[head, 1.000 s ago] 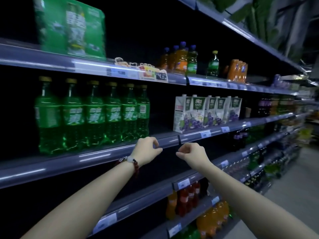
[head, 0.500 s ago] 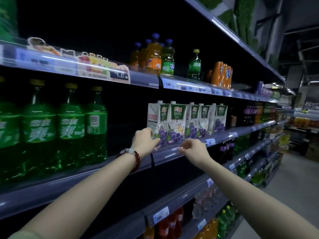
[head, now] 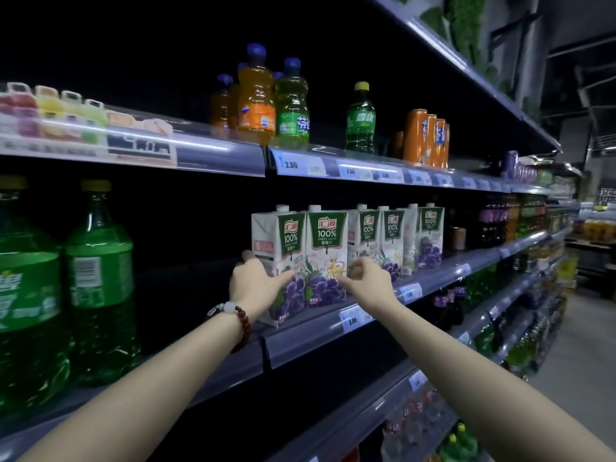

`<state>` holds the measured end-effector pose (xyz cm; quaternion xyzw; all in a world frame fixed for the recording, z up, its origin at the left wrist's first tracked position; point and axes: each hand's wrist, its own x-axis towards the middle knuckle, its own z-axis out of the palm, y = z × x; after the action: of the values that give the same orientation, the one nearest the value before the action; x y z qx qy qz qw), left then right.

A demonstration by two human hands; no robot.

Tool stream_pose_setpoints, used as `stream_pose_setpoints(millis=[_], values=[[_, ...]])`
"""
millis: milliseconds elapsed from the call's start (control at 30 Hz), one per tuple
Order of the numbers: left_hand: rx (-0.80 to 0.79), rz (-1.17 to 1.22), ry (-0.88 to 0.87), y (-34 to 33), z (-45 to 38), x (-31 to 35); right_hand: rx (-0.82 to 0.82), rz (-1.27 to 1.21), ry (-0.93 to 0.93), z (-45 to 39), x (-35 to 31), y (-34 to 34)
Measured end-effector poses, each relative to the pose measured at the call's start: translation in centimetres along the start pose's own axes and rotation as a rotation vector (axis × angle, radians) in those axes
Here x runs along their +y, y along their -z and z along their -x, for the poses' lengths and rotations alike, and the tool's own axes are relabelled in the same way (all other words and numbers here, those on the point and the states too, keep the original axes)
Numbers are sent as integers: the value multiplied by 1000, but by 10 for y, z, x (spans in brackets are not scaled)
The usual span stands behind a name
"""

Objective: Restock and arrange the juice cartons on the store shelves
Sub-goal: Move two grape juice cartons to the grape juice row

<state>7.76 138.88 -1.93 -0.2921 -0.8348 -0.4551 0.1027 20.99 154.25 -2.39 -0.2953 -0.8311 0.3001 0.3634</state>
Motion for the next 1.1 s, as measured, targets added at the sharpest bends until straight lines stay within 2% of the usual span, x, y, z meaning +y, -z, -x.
stream_pose_setpoints(millis=[233, 367, 533, 700, 833, 967, 1100], values=[[191, -81, 58, -22, -8, 6, -28, -178, -24, -43, 18, -18], [148, -19, 103, -26, -12, 1, -77, -266, 10, -60, 25, -33], [149, -26, 72, -21, -14, 2, -140, -476, 53, -70, 45, -41], [121, 81, 54, -16, -14, -2, -229, -624, 90, -84, 61, -32], [31, 223, 79, -8, -12, -5, -352, -684, 128, -89, 66, -28], [-11, 225, 61, -2, -7, -7, -477, -702, 151, -97, 74, -21], [32, 261, 68, -7, -6, -8, -475, -640, 200, -98, 76, -21]])
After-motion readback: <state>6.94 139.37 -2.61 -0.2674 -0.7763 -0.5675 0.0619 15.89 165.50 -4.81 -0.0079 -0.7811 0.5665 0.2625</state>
